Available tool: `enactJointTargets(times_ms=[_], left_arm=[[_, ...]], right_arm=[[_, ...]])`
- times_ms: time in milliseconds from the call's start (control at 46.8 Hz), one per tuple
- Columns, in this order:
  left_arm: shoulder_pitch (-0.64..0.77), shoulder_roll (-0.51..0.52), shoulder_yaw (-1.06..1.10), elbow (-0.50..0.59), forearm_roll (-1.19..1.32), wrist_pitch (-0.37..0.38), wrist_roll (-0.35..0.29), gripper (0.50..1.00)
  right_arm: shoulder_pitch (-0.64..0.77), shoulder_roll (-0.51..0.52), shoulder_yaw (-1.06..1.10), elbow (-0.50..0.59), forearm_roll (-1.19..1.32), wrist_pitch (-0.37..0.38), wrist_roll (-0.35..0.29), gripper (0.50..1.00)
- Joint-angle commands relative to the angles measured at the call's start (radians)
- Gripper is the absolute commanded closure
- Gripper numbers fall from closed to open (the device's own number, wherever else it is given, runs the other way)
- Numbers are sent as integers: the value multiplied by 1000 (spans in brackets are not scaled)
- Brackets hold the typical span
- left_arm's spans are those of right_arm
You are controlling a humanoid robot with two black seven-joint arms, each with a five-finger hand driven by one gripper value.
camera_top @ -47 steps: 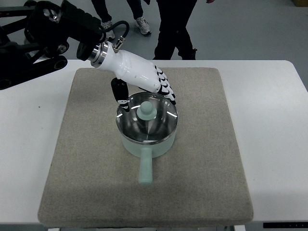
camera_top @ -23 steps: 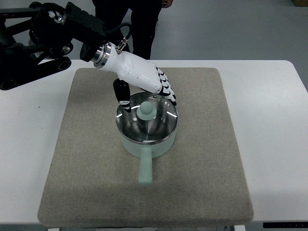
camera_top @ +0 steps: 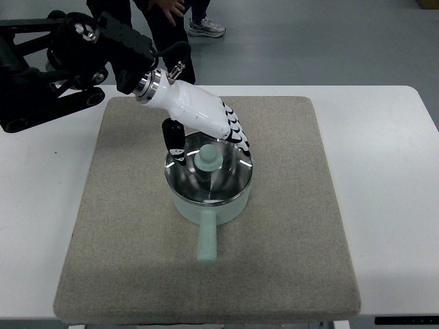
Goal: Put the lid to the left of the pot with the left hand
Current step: 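Lower the left hand onto the lid and position fingers around the knob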
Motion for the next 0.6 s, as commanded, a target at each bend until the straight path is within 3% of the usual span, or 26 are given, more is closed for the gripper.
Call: enactJointTargets(times_ms=[0,278,577], left_arm=[[0,0,0,0,5,2,0,559],[-2,-1,-3,0,4,4,0,613],[-11,0,-12,-3,1,2,0,602]], right_arm=[[0,0,0,0,-2,0,0,576],[0,0,0,0,0,0,0,576],[0,0,0,0,-2,0,0,576]])
